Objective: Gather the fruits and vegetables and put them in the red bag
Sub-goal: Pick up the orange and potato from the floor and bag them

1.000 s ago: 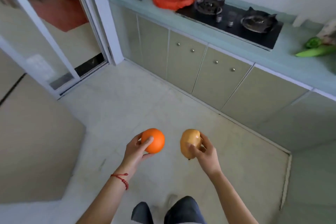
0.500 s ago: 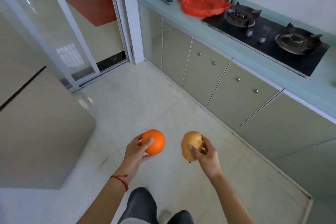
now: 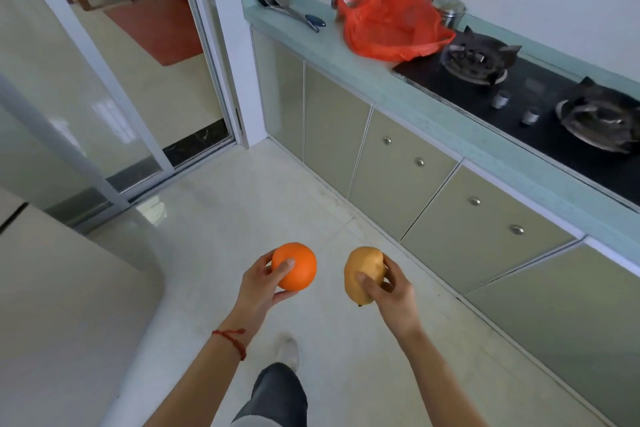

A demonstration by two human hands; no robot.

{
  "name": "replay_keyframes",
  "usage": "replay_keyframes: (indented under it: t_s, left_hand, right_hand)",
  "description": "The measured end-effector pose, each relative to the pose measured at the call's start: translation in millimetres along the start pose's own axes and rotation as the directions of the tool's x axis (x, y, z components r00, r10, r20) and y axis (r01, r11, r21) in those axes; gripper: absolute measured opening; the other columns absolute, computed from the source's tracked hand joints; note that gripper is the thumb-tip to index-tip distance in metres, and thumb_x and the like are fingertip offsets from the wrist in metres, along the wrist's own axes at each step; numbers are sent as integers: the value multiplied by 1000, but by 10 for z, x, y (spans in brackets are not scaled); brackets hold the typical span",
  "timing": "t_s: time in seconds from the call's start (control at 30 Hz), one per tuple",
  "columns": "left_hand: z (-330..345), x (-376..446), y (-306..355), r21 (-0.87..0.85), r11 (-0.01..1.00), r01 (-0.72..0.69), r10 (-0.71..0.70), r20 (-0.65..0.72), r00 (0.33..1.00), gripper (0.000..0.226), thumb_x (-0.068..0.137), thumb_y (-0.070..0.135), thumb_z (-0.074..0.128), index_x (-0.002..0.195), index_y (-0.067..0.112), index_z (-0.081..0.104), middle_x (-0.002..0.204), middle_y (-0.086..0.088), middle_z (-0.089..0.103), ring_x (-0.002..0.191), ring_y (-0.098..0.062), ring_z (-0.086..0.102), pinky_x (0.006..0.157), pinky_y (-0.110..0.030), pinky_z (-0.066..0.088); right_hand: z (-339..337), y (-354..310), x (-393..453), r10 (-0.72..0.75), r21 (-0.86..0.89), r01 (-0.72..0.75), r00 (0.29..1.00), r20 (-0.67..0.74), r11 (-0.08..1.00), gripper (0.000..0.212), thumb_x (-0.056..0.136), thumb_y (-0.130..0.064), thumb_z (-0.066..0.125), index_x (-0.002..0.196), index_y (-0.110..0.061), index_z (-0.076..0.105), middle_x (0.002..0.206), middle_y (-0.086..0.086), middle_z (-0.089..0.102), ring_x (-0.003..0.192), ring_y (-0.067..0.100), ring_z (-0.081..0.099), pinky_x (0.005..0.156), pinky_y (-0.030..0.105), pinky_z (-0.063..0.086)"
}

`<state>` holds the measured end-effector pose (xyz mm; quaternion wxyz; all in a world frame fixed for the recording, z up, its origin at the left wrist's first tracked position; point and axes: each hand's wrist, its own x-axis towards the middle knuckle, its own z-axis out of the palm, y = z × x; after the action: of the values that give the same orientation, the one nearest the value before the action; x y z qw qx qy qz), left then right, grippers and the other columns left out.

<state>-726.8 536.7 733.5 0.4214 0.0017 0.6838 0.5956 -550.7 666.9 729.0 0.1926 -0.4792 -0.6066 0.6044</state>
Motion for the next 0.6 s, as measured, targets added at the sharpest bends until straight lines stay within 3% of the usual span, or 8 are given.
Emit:
replay_keyframes:
  t_s: [0.13,0.33,0.6]
  left_hand:
    - [33,619,477,22,1000,-5,5,11,1000,53,81,23,67,129,14,45,135,-15,43,116,-36,50,76,-43,57]
    - [176,1350,951,-7,1000,28,-28,9,1000,52,82,22,66,128,11,47,133,-15,45,115,-36,50,77,-45,56]
    - [667,2299,1450,-22,999,43,-42,21,999,39,83,20,65,118,16,50,130,-14,46,114,-36,50,76,-46,56]
  right_hand:
    - [232,-369,618,-1,-5,1,1000,-11,1000,58,77,-25,73,130,-24,48,119,1,56,101,19,58,65,17,47]
    - [391,-721,1391,23,35,-22,999,-33,999,60,77,-23,73,131,-22,47,118,1,57,101,19,59,67,19,48]
    - [342,-1063,2560,23,35,-21,998,-53,999,58,77,-22,74,130,-22,48,115,1,58,97,18,60,67,20,49]
